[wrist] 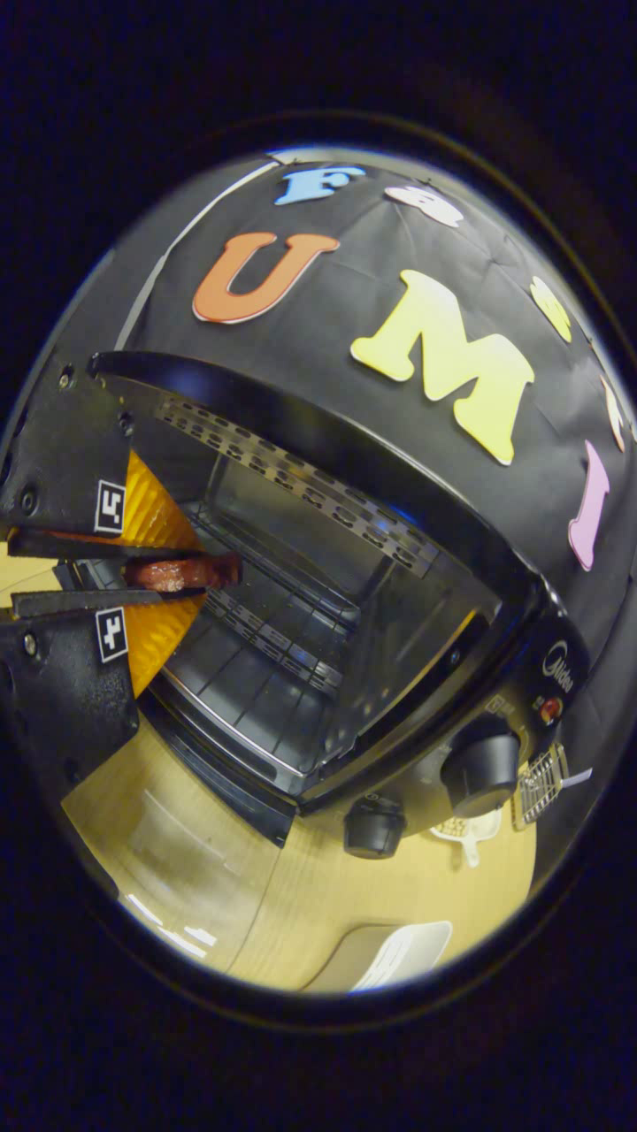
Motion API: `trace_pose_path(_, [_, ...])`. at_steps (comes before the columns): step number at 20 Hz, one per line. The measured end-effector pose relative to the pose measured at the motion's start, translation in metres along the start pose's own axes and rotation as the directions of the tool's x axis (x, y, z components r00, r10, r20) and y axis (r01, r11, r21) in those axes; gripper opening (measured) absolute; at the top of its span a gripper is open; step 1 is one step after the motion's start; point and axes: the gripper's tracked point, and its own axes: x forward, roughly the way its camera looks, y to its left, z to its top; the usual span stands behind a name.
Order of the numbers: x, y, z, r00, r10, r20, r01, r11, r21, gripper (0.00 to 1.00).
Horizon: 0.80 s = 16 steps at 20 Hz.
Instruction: Open the toaster oven, put the food inside, and close the toaster oven door.
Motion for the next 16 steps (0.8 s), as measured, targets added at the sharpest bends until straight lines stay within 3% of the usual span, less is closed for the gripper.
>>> trace_pose_path(4, [-0.004,-0.001,0.002,0.999,-0.03,0.015,0.033,0.981,-0.19,0.25])
trace_pose_path(7, [-0.009,-0.006,0.003,0.997,-0.07,0.032,0.077,0.921,-0.382,0.3])
trace_pose_path(11, [-0.018,-0.026,0.014,0.986,-0.141,0.085,0.163,0.767,-0.62,0.66])
trace_pose_path(12, [-0.021,-0.025,0.019,0.986,-0.129,0.105,0.166,0.745,-0.647,0.76])
trace_pose_path(15, [-0.03,-0.019,0.019,0.991,-0.103,0.086,0.134,0.717,-0.684,0.81])
trace_pose_path(16, [-0.034,-0.018,0.018,0.992,-0.097,0.077,0.123,0.704,-0.699,0.9])
